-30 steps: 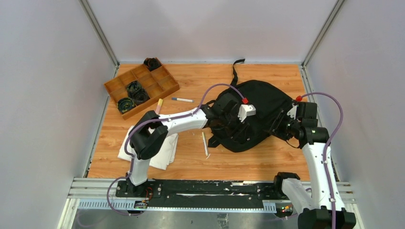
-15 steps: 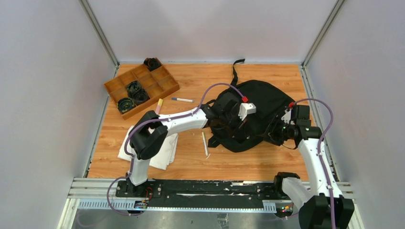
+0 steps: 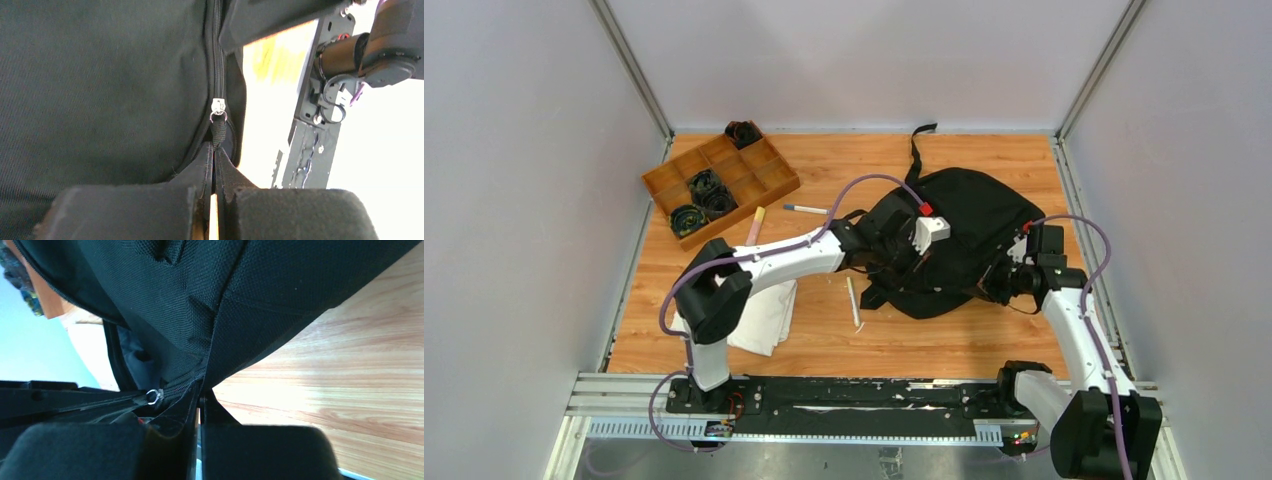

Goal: Pack the student bag
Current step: Zip the student bag at the center of the board.

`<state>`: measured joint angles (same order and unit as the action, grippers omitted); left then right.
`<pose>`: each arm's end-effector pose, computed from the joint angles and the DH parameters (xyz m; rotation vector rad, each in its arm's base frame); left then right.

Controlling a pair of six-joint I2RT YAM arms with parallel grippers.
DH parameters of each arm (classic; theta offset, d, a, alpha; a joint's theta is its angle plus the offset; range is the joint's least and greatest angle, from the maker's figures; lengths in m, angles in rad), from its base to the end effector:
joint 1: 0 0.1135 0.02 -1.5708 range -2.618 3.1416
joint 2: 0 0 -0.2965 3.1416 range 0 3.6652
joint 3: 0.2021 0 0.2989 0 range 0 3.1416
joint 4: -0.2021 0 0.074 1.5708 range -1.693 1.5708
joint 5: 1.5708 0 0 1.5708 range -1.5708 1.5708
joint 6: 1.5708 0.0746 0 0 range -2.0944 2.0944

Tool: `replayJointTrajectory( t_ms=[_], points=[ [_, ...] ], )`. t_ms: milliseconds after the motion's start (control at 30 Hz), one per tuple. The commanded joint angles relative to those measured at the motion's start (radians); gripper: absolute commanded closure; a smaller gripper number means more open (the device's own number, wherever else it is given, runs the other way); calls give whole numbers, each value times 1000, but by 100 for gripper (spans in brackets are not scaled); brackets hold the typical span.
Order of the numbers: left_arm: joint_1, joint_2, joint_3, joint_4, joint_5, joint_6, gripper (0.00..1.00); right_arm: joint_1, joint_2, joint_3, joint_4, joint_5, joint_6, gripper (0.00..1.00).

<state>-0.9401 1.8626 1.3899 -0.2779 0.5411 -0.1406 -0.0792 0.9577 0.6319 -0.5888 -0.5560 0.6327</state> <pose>0.2604 -0.4218 0.2235 1.2336 2.1557 -1.1380 0.2322 0.0211 0.2103 0.6457 2.4359 0.9219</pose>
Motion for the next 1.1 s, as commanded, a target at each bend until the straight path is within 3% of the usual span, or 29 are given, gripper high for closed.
replayJointTrajectory(
  t_ms=[0, 233, 467, 500, 567, 600, 667, 733, 833, 933, 1067],
  points=[
    [6, -97, -60, -30, -21, 44, 100, -43, 9, 61, -52, 158, -103, 100],
    [77, -186, -163, 2, -45, 14, 100, -221, 16, 102, -105, 249, -227, 100],
    [109, -193, -144, 64, -114, -20, 100, -314, 115, 177, -51, 298, -209, 100],
    [111, -187, -138, 66, -104, -26, 100, -323, 130, 199, -53, 259, -213, 96],
    [112, -185, -132, 68, -83, -35, 100, -312, 114, 243, -83, 183, -221, 64],
    [112, -187, -134, 74, -77, -44, 100, -299, 88, 254, -92, 173, -212, 54],
    [112, -200, -146, 97, -67, -62, 100, -223, 7, 269, -107, 195, -209, 40],
    [112, -212, -156, 117, -59, -77, 100, -126, -66, 280, -119, 232, -223, 38],
    [112, -214, -144, 119, -44, -80, 100, 53, -135, 277, -96, 239, -260, 39],
    [117, -191, -127, 118, 15, -47, 100, 313, -133, 261, -56, 282, -315, 39],
    [162, -135, -102, 109, 91, -59, 100, 550, -107, 234, -33, 475, -417, 52]
  ],
)
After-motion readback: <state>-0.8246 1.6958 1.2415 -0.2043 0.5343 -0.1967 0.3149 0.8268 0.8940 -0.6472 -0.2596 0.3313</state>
